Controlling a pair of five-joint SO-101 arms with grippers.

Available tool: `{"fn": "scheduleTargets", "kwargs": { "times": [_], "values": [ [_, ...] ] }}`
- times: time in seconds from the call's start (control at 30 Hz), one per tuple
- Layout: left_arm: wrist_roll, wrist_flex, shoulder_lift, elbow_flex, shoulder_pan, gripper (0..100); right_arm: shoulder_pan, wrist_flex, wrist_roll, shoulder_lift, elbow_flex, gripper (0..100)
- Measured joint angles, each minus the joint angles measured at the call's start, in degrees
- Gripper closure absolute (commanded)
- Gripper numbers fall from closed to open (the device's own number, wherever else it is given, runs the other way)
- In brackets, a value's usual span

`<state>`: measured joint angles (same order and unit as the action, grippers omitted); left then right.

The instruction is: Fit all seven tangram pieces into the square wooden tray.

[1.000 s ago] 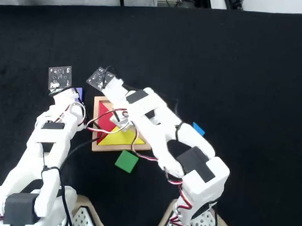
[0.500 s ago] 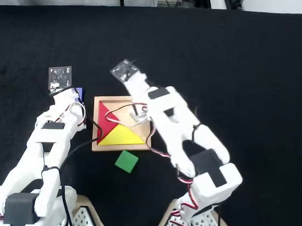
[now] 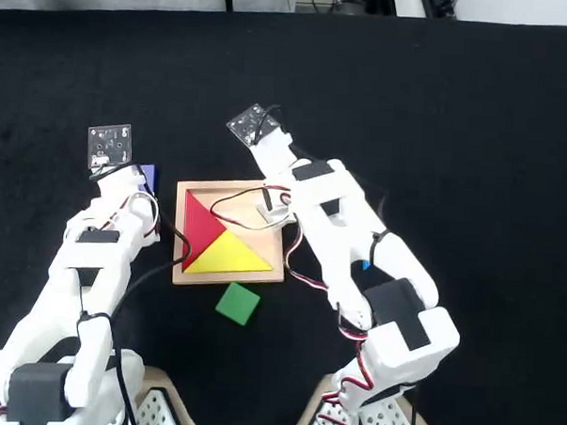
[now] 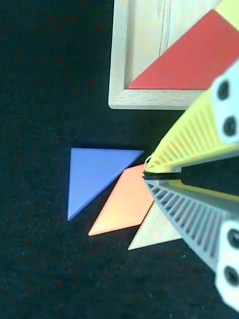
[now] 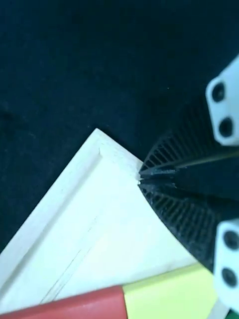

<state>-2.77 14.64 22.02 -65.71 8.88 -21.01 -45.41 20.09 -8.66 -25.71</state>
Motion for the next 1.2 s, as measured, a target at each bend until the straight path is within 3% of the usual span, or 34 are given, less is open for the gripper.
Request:
{"fn": "scheduleTargets", "kwargs": {
  "times": [0.33, 1.2],
  "values": [
    [0.0, 0.0, 0.0, 0.0, 0.0, 97, -0.44, 4.84, -0.09, 5.19, -7.3, 98.8],
    [0.0, 0.0, 0.0, 0.0, -0.09, 97, -0.97, 5.36, -0.18, 2.55, -6.86, 98.8]
  ]
}}
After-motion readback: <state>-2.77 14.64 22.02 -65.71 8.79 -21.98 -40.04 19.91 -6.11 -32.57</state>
